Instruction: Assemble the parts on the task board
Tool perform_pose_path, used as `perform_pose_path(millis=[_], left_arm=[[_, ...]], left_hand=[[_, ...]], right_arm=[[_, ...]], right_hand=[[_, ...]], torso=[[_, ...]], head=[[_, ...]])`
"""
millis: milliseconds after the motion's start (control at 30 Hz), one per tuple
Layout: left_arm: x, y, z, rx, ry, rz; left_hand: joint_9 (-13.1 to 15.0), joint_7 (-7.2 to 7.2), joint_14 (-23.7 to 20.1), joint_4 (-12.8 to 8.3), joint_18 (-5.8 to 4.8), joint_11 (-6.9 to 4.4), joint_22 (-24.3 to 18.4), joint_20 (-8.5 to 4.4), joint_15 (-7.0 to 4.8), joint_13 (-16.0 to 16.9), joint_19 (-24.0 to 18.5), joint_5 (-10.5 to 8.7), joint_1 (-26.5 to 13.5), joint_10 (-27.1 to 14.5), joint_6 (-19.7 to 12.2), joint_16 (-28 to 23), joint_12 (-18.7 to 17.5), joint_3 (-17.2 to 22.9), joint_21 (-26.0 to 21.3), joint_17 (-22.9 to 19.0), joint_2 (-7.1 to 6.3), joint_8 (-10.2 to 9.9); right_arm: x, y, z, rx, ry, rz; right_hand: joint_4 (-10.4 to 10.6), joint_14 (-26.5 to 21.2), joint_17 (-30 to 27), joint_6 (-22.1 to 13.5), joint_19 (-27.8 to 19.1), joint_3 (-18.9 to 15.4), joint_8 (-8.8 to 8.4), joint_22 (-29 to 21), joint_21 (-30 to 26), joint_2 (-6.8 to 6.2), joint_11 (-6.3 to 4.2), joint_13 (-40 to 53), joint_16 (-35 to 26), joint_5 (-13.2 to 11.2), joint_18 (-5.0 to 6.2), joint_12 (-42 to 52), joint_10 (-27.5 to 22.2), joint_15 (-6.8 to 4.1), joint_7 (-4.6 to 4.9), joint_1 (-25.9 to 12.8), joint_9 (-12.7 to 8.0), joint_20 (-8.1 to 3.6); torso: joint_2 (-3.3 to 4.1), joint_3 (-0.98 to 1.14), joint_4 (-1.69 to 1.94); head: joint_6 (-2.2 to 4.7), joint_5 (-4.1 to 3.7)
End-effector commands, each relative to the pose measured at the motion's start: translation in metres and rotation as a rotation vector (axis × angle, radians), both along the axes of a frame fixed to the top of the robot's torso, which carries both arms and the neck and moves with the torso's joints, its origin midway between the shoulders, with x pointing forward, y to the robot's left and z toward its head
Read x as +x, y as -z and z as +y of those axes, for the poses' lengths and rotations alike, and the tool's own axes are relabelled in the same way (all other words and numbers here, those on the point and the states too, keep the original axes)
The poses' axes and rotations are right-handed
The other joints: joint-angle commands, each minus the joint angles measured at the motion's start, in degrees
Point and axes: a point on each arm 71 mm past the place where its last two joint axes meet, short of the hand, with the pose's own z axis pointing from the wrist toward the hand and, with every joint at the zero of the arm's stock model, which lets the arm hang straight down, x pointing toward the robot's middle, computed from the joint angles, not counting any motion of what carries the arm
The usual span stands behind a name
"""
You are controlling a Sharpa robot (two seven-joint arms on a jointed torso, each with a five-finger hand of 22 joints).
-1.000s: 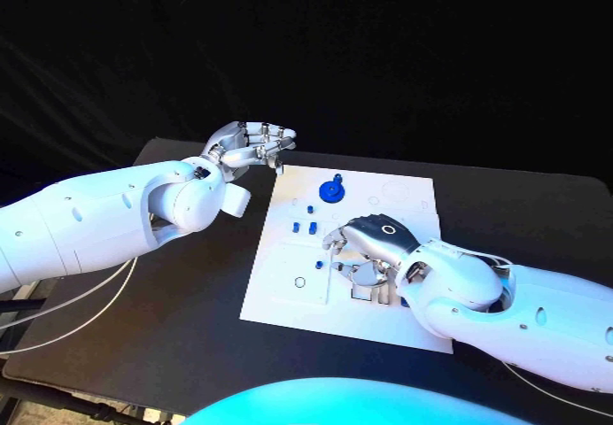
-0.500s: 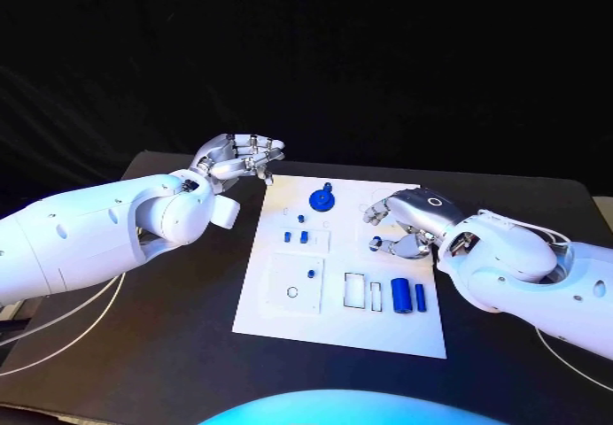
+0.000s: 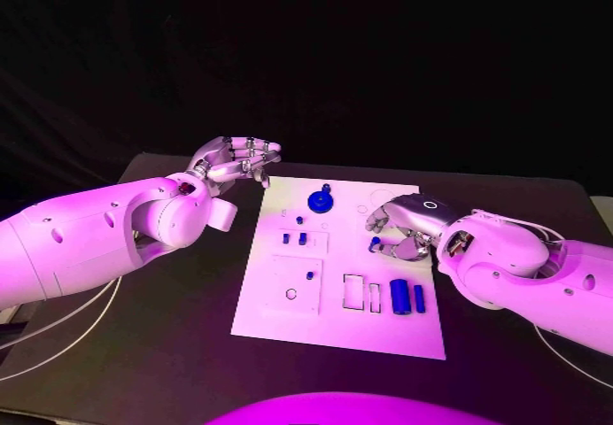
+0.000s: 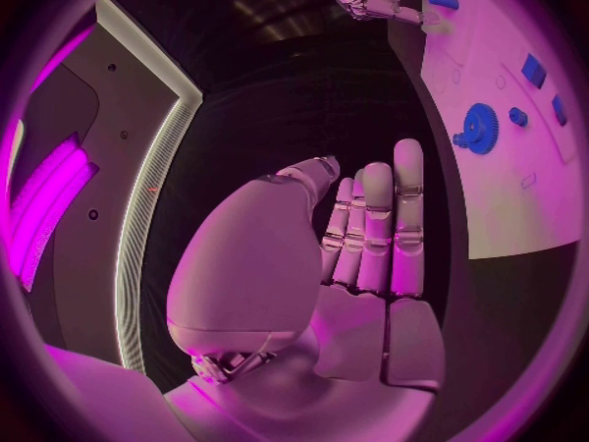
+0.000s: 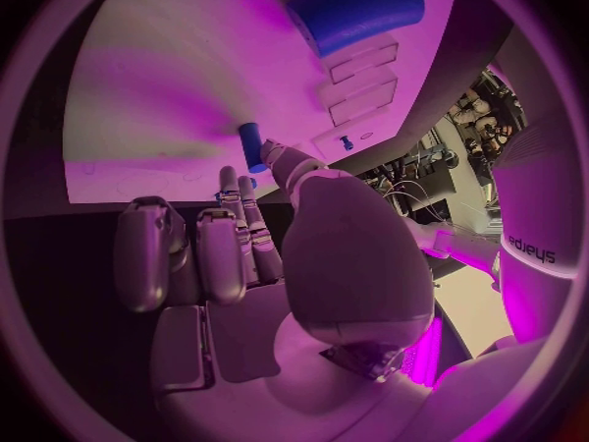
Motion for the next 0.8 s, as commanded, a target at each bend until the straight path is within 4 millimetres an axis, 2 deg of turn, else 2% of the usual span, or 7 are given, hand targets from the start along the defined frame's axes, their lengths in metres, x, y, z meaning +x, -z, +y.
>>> perform_pose_path(millis=[33,233,433,800], left_arm=[[-0.0008,-0.0008,-0.0017,-0.013,0.015,-0.001],[-0.001,-0.0008,-0.001,-0.012,0.015,0.001],[-0.001,-0.0006,-0.0008,-0.012,0.015,0.002],[-0.0007,-0.0003,-0.0005,-0.01,0.013,0.004]], left_hand=[[-0.1,0.14,-0.2,0.1,0.38,-0.05,-0.1,-0.08,0.14,0.1,0.3,0.14,-0.4,-0.5,-0.4,-0.3,0.4,0.4,-0.3,-0.1,-0.24,-0.2],[-0.1,0.15,-0.3,0.0,0.38,-0.04,-0.1,-0.06,0.16,0.1,0.3,0.13,-0.5,-0.5,-0.4,-0.3,0.5,0.5,-0.3,-0.1,-0.25,-0.2],[-0.1,0.15,-0.3,0.0,0.38,-0.03,-0.1,-0.05,0.17,0.1,0.3,0.13,-0.6,-0.5,-0.4,-0.3,0.5,0.5,-0.3,-0.1,-0.23,-0.2],[0.0,0.16,-0.2,0.1,0.37,-0.02,-0.1,-0.04,0.18,0.1,0.3,0.13,-0.7,-0.6,-0.4,-0.3,0.5,0.6,-0.3,-0.1,-0.15,-0.1]], right_arm=[[-0.0014,0.0051,0.0022,-0.029,-0.021,0.029],[-0.0009,0.0078,0.003,-0.036,-0.02,0.039],[-0.0008,0.0092,0.0034,-0.043,-0.018,0.046],[-0.0013,0.0068,0.0051,-0.015,-0.012,0.019]], right_hand=[[0.2,1.3,-0.2,0.9,0.6,0.9,0.41,8.3,0.6,0.08,-0.13,-0.1,-0.3,0.1,0.7,0.6,0.9,-0.01,-0.04,0.6,-0.1,-0.16],[0.7,1.4,-0.2,3.1,1.1,2.9,1.2,8.8,1.8,0.66,-0.23,-0.4,-0.3,-1.0,0.44,1.2,3.2,-0.16,0.26,0.8,0.0,-0.35],[0.9,1.7,0.2,6.0,2.1,6.6,2.44,9.9,3.9,1.56,-1.18,-0.7,0.0,-3.0,0.01,1.3,6.9,-0.89,-0.61,1.4,0.2,-0.93],[-0.4,1.9,0.7,7.6,3.0,9.6,3.64,10.9,6.2,2.45,-1.89,-0.7,0.4,-3.8,-0.46,0.9,9.6,-1.51,-1.18,2.4,0.9,-1.54]], torso=[[0.0,-0.02,0.02],[0.02,-0.06,-0.03],[-0.05,-0.03,-0.03],[-0.04,0.04,-0.03]], head=[[-0.09,0.01],[-0.24,0.02],[-0.45,0.02],[-0.54,0.03]])
